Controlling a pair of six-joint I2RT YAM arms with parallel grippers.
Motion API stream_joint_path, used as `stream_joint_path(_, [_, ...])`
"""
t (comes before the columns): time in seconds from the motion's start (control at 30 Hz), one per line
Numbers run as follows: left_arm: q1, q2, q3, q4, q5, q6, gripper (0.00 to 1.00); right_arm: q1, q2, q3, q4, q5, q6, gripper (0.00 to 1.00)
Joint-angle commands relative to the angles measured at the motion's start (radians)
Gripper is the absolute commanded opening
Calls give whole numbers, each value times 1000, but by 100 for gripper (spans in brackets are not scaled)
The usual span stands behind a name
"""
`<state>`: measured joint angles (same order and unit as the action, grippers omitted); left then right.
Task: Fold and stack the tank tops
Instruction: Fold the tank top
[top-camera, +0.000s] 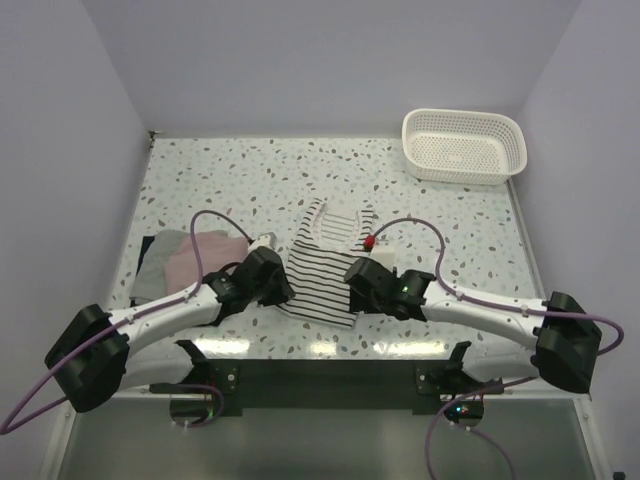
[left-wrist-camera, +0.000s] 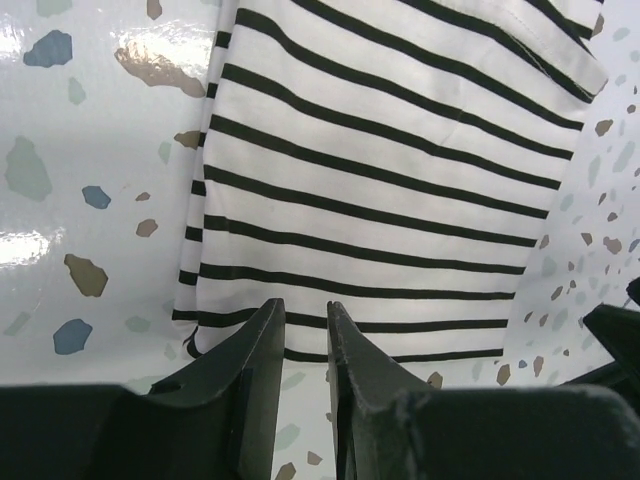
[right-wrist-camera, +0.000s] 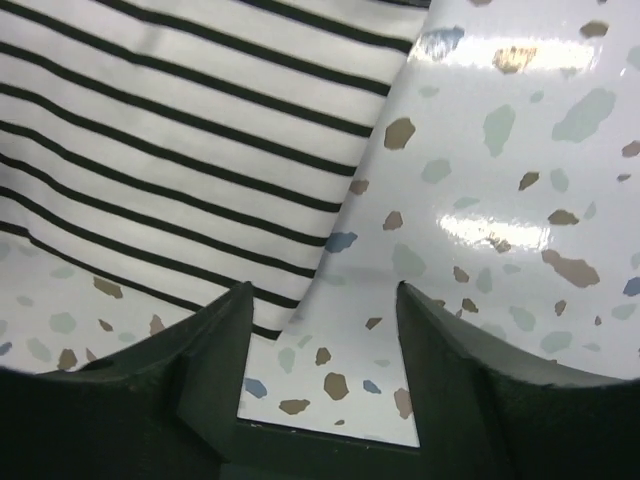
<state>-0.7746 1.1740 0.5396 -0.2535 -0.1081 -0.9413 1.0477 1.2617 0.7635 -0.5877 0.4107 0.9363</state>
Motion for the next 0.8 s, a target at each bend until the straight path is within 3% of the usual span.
stream_joint_path(0.0, [0, -17, 46, -33, -18, 52, 29, -54, -18, 60, 24, 31, -23, 56])
stream_joint_path(0.03, [1, -19, 52, -35, -19, 55, 29, -89, -7, 71, 54, 20, -37, 53])
stream_joint_path(0.17, [1, -19, 66, -84, -60, 64, 30, -153, 140, 187, 143, -35, -105, 22])
stream_joint_path(0.2, [3, -17, 68, -107, -73, 64, 30, -159, 174, 209, 160, -36, -114, 20])
stream_joint_path(0.3, [5, -23, 65, -168, -139, 49, 31, -184, 287, 292, 189, -41, -148, 20])
stream_joint_path(0.4, [17, -48, 39, -179, -180, 50, 41, -215, 387, 338, 219, -52, -165, 20])
stream_joint_path(0.77, [41, -54, -73, -73, -87, 96, 55, -293, 634, 425, 238, -104, -226, 21])
